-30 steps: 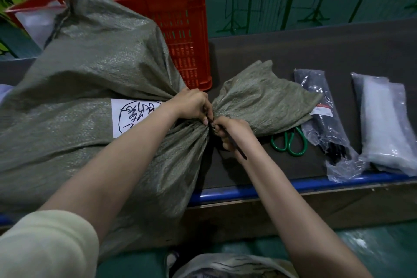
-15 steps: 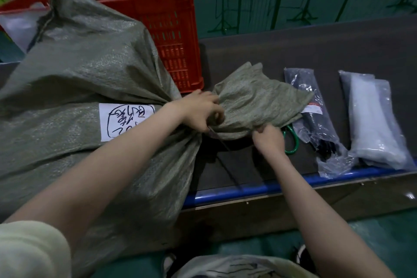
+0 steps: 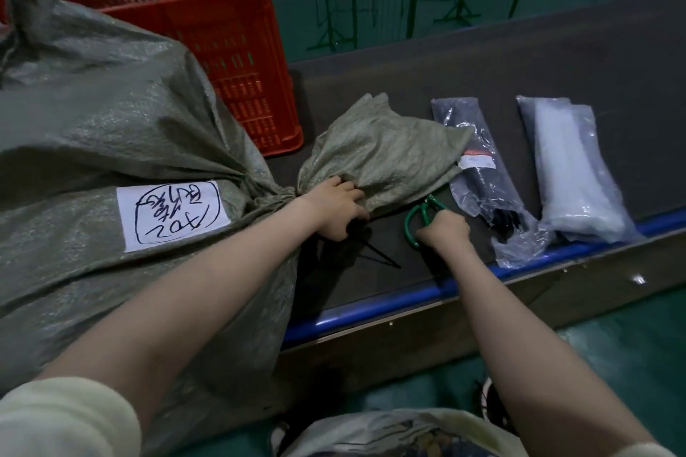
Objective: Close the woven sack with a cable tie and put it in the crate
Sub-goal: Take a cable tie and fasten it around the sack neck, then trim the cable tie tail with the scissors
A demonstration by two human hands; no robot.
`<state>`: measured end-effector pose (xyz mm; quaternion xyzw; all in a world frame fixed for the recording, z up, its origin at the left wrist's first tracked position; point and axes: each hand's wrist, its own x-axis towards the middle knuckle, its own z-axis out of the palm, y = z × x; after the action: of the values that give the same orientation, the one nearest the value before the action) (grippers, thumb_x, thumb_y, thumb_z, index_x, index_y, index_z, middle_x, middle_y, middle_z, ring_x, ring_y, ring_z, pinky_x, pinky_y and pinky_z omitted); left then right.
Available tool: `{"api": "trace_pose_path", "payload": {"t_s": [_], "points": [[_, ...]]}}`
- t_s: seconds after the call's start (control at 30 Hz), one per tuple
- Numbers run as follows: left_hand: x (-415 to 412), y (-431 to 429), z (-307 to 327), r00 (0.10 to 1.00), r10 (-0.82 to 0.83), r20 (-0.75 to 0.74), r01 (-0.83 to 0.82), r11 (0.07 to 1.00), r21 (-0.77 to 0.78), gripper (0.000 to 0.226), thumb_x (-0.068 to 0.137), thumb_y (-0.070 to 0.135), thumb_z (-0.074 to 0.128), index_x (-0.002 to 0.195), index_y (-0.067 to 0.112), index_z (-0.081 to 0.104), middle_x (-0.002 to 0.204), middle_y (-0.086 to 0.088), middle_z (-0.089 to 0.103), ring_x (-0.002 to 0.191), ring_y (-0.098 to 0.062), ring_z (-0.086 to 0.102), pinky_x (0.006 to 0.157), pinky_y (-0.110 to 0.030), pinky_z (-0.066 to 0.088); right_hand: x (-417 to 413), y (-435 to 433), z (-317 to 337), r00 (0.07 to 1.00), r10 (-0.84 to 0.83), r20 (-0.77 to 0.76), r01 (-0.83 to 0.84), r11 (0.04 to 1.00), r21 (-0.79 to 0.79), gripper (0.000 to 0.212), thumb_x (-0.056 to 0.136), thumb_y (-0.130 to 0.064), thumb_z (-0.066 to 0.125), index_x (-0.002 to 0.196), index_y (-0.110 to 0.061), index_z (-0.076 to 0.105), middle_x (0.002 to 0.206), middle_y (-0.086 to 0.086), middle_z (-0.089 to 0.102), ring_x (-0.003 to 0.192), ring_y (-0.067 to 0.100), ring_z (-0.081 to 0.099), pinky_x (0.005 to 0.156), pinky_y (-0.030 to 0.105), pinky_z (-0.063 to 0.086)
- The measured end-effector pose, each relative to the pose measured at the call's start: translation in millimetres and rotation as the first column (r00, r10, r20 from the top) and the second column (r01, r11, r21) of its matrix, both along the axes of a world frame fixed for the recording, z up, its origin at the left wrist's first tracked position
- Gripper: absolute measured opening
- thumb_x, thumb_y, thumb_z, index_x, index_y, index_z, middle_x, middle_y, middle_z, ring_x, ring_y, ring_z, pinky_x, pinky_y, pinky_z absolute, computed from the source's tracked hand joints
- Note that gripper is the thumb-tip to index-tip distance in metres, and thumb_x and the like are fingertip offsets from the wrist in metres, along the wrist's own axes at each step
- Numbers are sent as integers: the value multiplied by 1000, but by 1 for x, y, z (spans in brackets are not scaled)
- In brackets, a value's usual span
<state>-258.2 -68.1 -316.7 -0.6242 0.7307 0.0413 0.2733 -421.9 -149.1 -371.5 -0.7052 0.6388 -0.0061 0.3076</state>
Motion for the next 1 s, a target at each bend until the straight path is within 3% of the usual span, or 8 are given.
{"api": "trace_pose_path", "payload": {"t_s": [0.1, 0.23, 0.4, 0.53, 0.6, 0.73, 0.87, 1.0], "points": [[2, -4, -2, 998, 58, 34, -58, 998, -2, 65, 86, 38, 49, 145, 25, 24, 154, -11, 24, 141, -29, 23, 113, -40, 19, -6, 11, 2, 999, -20, 40, 17, 996, 83, 52, 82, -29, 58, 123, 3, 55, 128, 23, 57, 119, 35, 55, 94, 31, 47], [6, -13, 2, 993, 112, -30, -113, 993, -18, 62, 90, 39, 44, 146, 24, 21, 153, -11, 28, 139, -29, 27, 113, -41, 21, -19, 29, 1, 979, -35, 201, 10, 993, 120, 41, 82, -22, 52, 115, -1, 62, 120, 21, 63, 112, 34, 58, 84, 28, 45], [22, -18, 17, 927, 282, -248, -304, 951, -54, 60, 93, 41, 39, 146, 26, 18, 152, -10, 32, 138, -29, 31, 111, -39, 24, -31, 45, -3, 890, -19, 455, -33, 994, 106, 29, 83, -10, 50, 107, -8, 66, 100, 11, 64, 98, 28, 59, 75, 28, 41], [31, -19, 29, 768, 389, -509, -450, 893, 4, 50, 96, 37, 36, 144, 24, 28, 149, -7, 39, 135, -26, 39, 109, -34, 30, -28, 46, -2, 857, 76, 510, -101, 995, 20, 7, 83, -12, 53, 82, -11, 60, 67, 2, 55, 67, 17, 51, 57, 25, 36], [35, -16, 39, 724, 362, -587, -465, 885, -28, 40, 97, 37, 33, 133, 24, 46, 139, -4, 51, 126, -23, 47, 102, -32, 35, -23, 43, 3, 851, 119, 512, -117, 992, -35, 7, 83, -13, 54, 79, -8, 55, 63, 1, 49, 61, 13, 46, 52, 16, 33], [47, -3, 64, 753, 341, -562, -485, 865, -125, 29, 95, 38, 39, 105, 25, 64, 108, -2, 65, 97, -19, 57, 83, -33, 45, -12, 33, 16, 858, 180, 481, -147, 983, -106, 16, 82, -7, 55, 94, 0, 63, 82, 13, 63, 82, 26, 56, 59, 25, 30], [68, 17, 74, 767, 457, -451, -545, 835, -81, 18, 88, 35, 53, 78, 24, 63, 80, 2, 60, 81, -16, 52, 73, -26, 38, -2, 22, 32, 848, 328, 417, -227, 935, -274, 26, 81, -14, 63, 106, -6, 65, 108, 16, 71, 106, 29, 62, 77, 26, 38], [84, 37, 77, 691, 537, -485, -636, 769, -55, 35, 84, 43, 58, 55, 24, 55, 62, 5, 53, 68, -15, 51, 68, -29, 41, 13, 16, 52, 807, 485, 335, -354, 853, -383, 35, 74, -39, 72, 94, -11, 67, 90, 9, 71, 94, 25, 65, 66, 19, 35]]}}
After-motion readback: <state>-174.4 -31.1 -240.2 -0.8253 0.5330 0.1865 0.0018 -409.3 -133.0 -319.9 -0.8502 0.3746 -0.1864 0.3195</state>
